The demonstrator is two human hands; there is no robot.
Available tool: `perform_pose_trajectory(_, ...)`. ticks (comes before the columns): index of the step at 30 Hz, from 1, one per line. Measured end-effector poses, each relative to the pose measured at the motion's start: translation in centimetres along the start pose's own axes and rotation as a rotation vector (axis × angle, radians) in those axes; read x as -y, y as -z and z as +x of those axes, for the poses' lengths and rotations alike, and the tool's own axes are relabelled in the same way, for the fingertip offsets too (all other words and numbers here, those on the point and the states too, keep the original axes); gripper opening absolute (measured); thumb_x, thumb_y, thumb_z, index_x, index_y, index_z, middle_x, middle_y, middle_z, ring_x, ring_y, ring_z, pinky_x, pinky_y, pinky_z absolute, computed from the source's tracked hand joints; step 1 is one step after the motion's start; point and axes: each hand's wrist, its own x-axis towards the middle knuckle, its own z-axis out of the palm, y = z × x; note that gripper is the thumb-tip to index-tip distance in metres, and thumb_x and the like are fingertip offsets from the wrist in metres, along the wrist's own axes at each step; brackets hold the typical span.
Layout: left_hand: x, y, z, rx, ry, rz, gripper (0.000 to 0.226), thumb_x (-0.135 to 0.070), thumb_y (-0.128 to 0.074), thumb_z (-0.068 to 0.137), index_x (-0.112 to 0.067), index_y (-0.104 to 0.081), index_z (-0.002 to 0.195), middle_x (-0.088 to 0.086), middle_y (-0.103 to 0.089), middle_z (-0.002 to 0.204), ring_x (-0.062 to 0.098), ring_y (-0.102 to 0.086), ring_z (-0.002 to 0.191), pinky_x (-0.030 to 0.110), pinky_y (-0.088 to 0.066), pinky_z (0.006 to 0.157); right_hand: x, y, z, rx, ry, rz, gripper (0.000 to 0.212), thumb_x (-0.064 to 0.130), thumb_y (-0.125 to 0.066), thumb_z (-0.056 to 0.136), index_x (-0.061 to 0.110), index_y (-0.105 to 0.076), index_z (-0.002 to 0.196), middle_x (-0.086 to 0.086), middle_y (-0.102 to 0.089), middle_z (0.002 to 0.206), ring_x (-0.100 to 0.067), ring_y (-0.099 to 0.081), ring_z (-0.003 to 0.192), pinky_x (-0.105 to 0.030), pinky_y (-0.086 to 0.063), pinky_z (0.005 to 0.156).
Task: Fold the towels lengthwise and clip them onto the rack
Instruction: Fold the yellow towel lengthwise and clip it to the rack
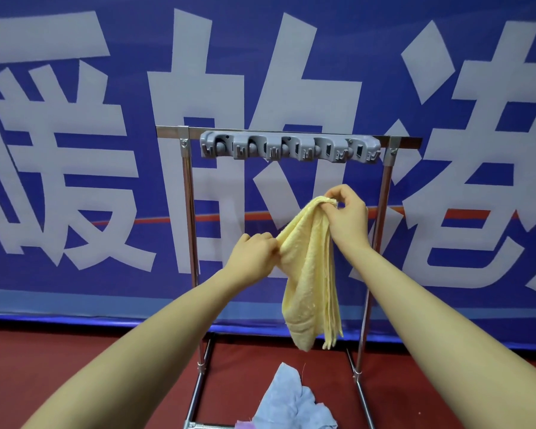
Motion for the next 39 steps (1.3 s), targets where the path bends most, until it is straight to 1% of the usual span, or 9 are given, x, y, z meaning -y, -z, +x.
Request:
perform_pose_trajectory(3, -0.1, 0.6, 0.2, -0.078, 0.099, -0.112, 0.011, -0.016, -0.048, 0.090, -0.014, -0.050, 0.079, -0.002, -0.053, 0.082, 0.017, -0.051, 0.070, 0.024, -0.036, 0.062, -0.7, 0.5, 0.3, 0.001, -0.035, -0.066, 0.005, 0.009, -0.057, 0.087, 0.014, -0.058, 0.086, 0.005, -0.058, 0.077, -0.013, -0.056, 0.072, -0.032, -0.048, 0.062)
perform_pose_trajectory(6, 0.6, 1.9, 0.6, -0.122, 0.122, -0.141, 0.010, -0.017, -0.053, 0.087, -0.015, -0.045, 0.080, -0.002, -0.053, 0.082, 0.018, -0.052, 0.070, 0.024, -0.036, 0.052, -1.5, 1.0, 0.6, -0.011, -0.096, -0.068, 0.008, 0.003, -0.056, 0.084, 0.012, -0.057, 0.084, 0.001, -0.058, 0.079, -0.015, -0.055, 0.074, -0.029, -0.047, 0.062)
perform_pose_trajectory(10, 1.3, 3.1, 0.7, -0.143, 0.039, -0.056, 0.007, -0.013, -0.054, 0.091, -0.015, -0.047, 0.090, 0.000, -0.057, 0.091, 0.019, -0.056, 0.075, 0.035, -0.051, 0.059, -2.2, 1.4, 0.7, 0.043, -0.125, -0.100, 0.017, 0.001, -0.051, 0.086, 0.013, -0.061, 0.092, 0.000, -0.062, 0.090, -0.018, -0.058, 0.085, -0.029, -0.050, 0.069)
perform_pose_trajectory(12, 1.5, 3.7, 0.9, -0.156, 0.004, -0.025, 0.010, -0.011, -0.053, 0.092, -0.015, -0.044, 0.089, 0.002, -0.056, 0.090, 0.019, -0.053, 0.072, 0.032, -0.047, 0.056, -2.2, 1.4, 0.4, 0.103, -0.119, -0.154, 0.025, 0.000, -0.046, 0.088, 0.012, -0.064, 0.100, -0.001, -0.063, 0.097, -0.017, -0.058, 0.091, -0.025, -0.047, 0.072)
perform_pose_trajectory(19, 1.8, 5.1, 1.0, -0.219, 0.141, -0.329, 0.023, -0.004, -0.041, 0.092, -0.014, -0.046, 0.112, -0.002, -0.053, 0.099, 0.019, -0.052, 0.089, 0.037, -0.048, 0.073, -2.2, 0.9, -0.3, 0.218, -0.116, -0.192, 0.009, 0.009, -0.060, 0.086, 0.009, -0.068, 0.090, 0.000, -0.065, 0.087, -0.015, -0.058, 0.086, -0.024, -0.045, 0.071)
perform_pose_trajectory(22, 2.1, 4.8, 1.3, -0.214, 0.146, -0.275, 0.015, -0.005, -0.038, 0.095, -0.008, -0.052, 0.097, 0.005, -0.052, 0.100, 0.021, -0.046, 0.095, 0.035, -0.045, 0.082, -1.6, 0.6, -0.6, 0.221, -0.082, -0.196, 0.004, 0.011, -0.065, 0.084, 0.007, -0.066, 0.084, 0.002, -0.063, 0.080, -0.011, -0.057, 0.077, -0.017, -0.041, 0.061)
perform_pose_trajectory(29, 2.6, 5.0, 1.3, -0.152, 0.140, -0.335, 0.006, -0.014, -0.033, 0.088, -0.012, -0.038, 0.085, 0.002, -0.041, 0.090, 0.017, -0.032, 0.085, 0.025, -0.027, 0.074, -0.6, 0.6, -0.7, 0.223, -0.034, -0.117, 0.008, 0.011, -0.066, 0.083, 0.005, -0.061, 0.082, 0.003, -0.057, 0.072, -0.004, -0.050, 0.065, -0.011, -0.039, 0.054)
perform_pose_trajectory(33, 3.1, 5.1, 1.3, -0.122, 0.121, -0.238, 0.024, -0.035, -0.037, 0.087, -0.012, -0.042, 0.091, 0.004, -0.045, 0.093, 0.019, -0.035, 0.086, 0.029, -0.032, 0.076, -0.5, 0.5, -0.7, 0.251, -0.023, -0.125, 0.005, 0.004, -0.062, 0.084, 0.007, -0.058, 0.084, 0.001, -0.058, 0.076, -0.007, -0.051, 0.069, -0.017, -0.042, 0.060)
perform_pose_trajectory(39, 2.2, 4.7, 1.2, -0.172, 0.050, -0.115, 0.020, -0.030, -0.041, 0.097, -0.011, -0.047, 0.098, 0.003, -0.048, 0.096, 0.019, -0.039, 0.086, 0.031, -0.034, 0.080, -0.5, -0.5, -1.1, 0.255, 0.045, -0.233, 0.035, -0.012, -0.038, 0.081, 0.011, -0.059, 0.096, 0.000, -0.057, 0.097, -0.014, -0.051, 0.091, -0.024, -0.043, 0.077)
